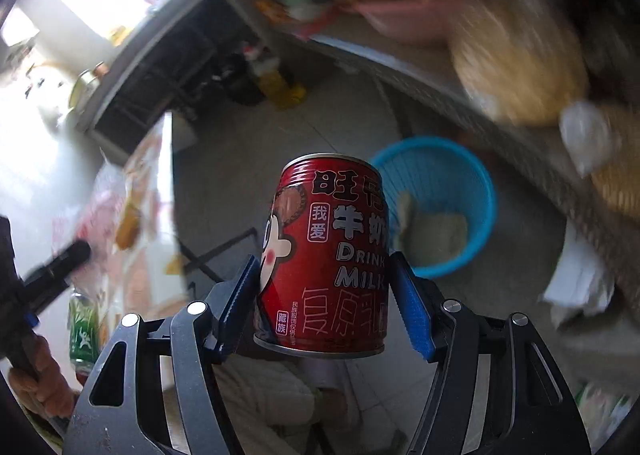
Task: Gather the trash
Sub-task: 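Carry the plastic bag and red can to the blue wastebasket with both grippers, then open both grippers over the wastebasket to drop the bag and can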
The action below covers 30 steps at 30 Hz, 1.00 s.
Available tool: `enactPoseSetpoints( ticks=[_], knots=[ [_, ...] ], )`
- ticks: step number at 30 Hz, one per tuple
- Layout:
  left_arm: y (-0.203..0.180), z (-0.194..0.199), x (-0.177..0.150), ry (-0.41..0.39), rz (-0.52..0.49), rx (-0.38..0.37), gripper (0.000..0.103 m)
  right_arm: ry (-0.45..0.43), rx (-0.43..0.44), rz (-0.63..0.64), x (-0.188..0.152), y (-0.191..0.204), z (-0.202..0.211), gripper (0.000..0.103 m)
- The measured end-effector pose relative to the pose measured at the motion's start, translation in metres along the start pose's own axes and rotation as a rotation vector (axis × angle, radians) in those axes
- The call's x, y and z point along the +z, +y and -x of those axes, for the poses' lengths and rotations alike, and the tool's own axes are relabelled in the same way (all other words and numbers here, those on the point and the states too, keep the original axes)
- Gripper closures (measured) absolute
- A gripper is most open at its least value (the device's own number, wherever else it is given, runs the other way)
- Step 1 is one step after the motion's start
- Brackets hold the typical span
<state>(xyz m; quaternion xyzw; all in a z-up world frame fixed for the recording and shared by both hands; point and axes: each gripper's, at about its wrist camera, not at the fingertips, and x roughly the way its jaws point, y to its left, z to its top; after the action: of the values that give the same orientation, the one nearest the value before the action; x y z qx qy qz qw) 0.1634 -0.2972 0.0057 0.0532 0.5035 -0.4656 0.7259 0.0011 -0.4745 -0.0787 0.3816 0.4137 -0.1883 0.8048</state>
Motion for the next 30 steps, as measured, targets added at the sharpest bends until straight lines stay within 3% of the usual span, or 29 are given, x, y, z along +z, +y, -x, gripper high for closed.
enactPoseSetpoints(
  ticks=[5, 9, 11, 12, 13, 16, 19, 30],
  knots=[
    [-0.028, -0.109, 0.029, 0.234, -0.007, -0.019, 0.079, 0.075, -0.048, -0.11, 0.002, -0.054, -0.049, 0.041],
    [-0.041, -0.173, 0.051, 0.316, -0.024, 0.001, 0.077, 0.075, -0.084, -0.145, 0.024, -0.07, -0.081, 0.041],
    [-0.044, -0.196, 0.061, 0.322, -0.03, -0.004, 0.066, 0.049, -0.113, -0.138, 0.037, -0.071, -0.095, 0.039],
    [-0.047, -0.205, 0.066, 0.323, -0.035, -0.002, 0.051, 0.032, -0.128, -0.128, 0.044, -0.072, -0.103, 0.037],
    [-0.049, -0.208, 0.067, 0.308, -0.042, 0.013, 0.039, 0.017, -0.15, -0.111, 0.049, -0.073, -0.112, 0.03],
    [-0.043, -0.208, 0.073, 0.24, -0.036, 0.037, 0.034, -0.008, -0.259, -0.079, 0.052, -0.079, -0.127, 0.027],
    [-0.032, -0.194, 0.066, 0.225, -0.005, 0.006, 0.033, -0.012, -0.274, -0.072, 0.041, -0.078, -0.126, 0.027],
    [-0.027, -0.108, 0.046, 0.096, -0.039, -0.008, 0.033, -0.063, -0.28, 0.059, -0.012, -0.045, -0.08, 0.027]
  ],
)
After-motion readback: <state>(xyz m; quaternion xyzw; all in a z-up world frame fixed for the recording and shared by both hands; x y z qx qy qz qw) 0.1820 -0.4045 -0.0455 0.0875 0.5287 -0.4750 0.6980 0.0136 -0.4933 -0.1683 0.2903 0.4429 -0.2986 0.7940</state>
